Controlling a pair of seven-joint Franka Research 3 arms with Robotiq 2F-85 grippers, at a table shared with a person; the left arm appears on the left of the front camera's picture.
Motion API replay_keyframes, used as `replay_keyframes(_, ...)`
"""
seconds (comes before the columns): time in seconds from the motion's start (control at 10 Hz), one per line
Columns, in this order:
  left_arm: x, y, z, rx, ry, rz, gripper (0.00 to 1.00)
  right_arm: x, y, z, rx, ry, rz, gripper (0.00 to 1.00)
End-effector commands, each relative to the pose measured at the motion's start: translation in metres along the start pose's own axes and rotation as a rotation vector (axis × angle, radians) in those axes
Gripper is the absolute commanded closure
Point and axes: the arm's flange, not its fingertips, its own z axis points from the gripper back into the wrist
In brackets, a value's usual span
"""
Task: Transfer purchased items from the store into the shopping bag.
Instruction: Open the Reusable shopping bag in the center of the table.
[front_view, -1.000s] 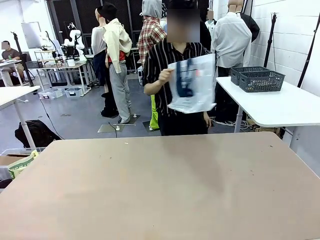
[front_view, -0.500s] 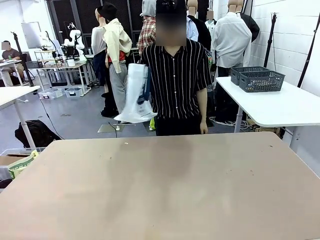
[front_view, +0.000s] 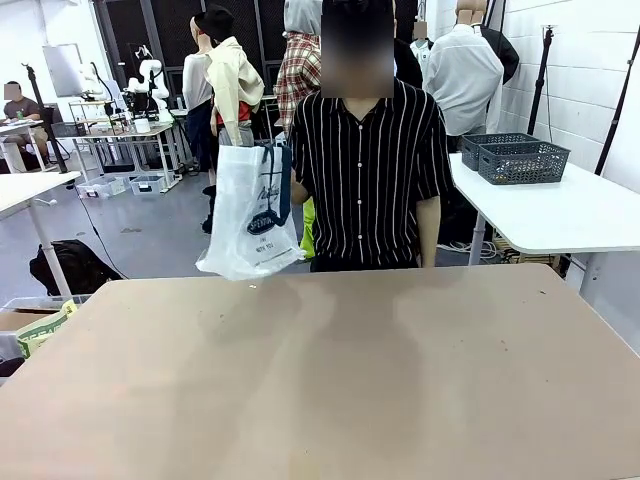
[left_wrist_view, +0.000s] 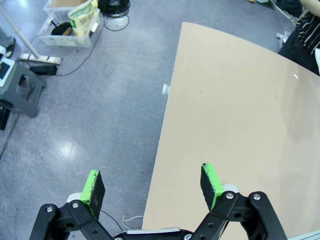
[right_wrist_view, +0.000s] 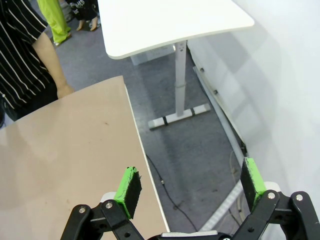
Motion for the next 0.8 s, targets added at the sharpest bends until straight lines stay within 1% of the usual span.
replay_keyframes(0.0, -0.0005, 0.0017, 0.0, 0.009, 0.003, -0.013, 0.0, -0.0006, 0.0016, -0.0001, -0.006, 0.007, 0.012, 0.0)
replay_keyframes(0.7, -0.0005, 0.0017, 0.0, 0.009, 0.003, -0.013, 0.0, -0.0006, 0.0016, -0.0001, -0.006, 0.007, 0.012, 0.0)
